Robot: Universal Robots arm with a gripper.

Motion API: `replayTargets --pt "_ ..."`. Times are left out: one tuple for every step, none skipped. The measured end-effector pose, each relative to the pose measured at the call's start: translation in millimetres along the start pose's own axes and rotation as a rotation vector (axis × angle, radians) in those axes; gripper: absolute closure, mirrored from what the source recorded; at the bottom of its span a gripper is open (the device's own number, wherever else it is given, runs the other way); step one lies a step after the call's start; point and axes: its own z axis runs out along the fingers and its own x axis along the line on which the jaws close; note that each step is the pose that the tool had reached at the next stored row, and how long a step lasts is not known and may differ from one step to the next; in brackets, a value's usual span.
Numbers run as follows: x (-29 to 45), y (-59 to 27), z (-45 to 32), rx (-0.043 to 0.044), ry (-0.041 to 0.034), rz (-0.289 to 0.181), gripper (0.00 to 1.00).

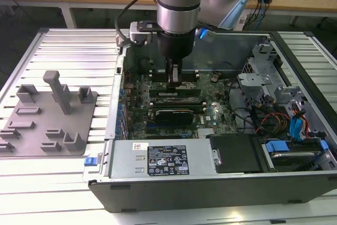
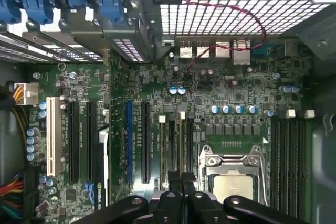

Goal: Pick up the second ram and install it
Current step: 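Insert the second ram into the second slot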

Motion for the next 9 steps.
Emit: replayTargets --pt "0.0 -0.1 1.9 0.0 -0.0001 0.0 0.91" --pt "-0.1 -0.1 5.2 0.0001 -0.0002 0.0 0.91" --pt "-0.1 -0.1 7.7 0.0001 -0.0001 0.0 0.91" --pt "-0.2 -0.1 8.8 0.0 -0.0001 0.0 0.91" --pt "-0.2 -0.1 10.7 0.0 -0.0001 0.0 0.91" --pt "-0.3 -0.2 12.3 0.0001 -0.0002 0.0 0.91" --pt "-0.3 -0.5 14.2 0.0001 0.0 -0.001 0.91" --pt "-0.4 -2.5 14.7 0.0001 0.0 -0.002 0.91" --pt "-0.4 -3.7 15.0 0.0001 -0.0001 -0.002 0.91"
